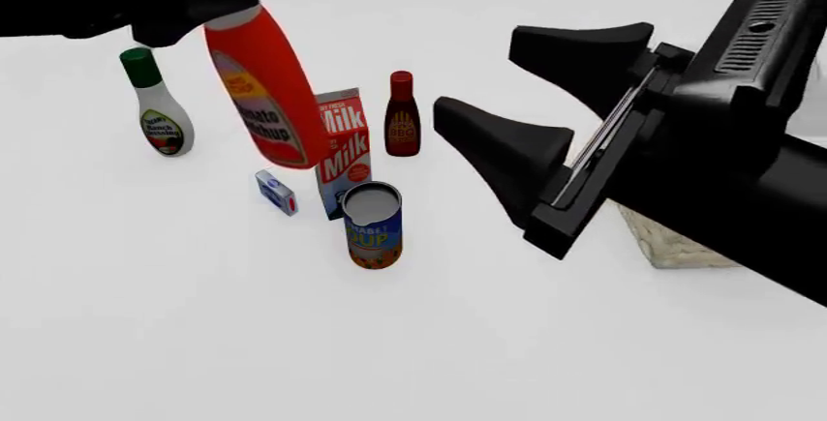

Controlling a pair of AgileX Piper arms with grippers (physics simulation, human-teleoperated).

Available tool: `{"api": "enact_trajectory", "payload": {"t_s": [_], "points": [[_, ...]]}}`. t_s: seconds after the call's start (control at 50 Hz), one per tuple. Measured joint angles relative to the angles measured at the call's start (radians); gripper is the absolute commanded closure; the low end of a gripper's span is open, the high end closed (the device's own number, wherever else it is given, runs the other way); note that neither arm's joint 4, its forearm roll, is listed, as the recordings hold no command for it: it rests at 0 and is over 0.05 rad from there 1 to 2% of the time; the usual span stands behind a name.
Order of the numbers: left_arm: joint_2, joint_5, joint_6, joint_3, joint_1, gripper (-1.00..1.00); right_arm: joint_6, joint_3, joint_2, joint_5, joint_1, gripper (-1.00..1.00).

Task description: Pick the ketchup and place it in the basket.

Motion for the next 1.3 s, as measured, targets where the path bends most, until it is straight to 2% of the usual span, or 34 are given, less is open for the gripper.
{"api": "enact_trajectory", "payload": {"t_s": [0.66,1.3], "points": [[0.013,0.000,-0.003,-0.009,-0.030,1.00,0.012,-0.072,0.119,-0.040,0.079,-1.00],[-0.019,0.024,-0.007,-0.001,-0.047,1.00,-0.003,-0.112,0.253,-0.104,0.093,-1.00]]}}
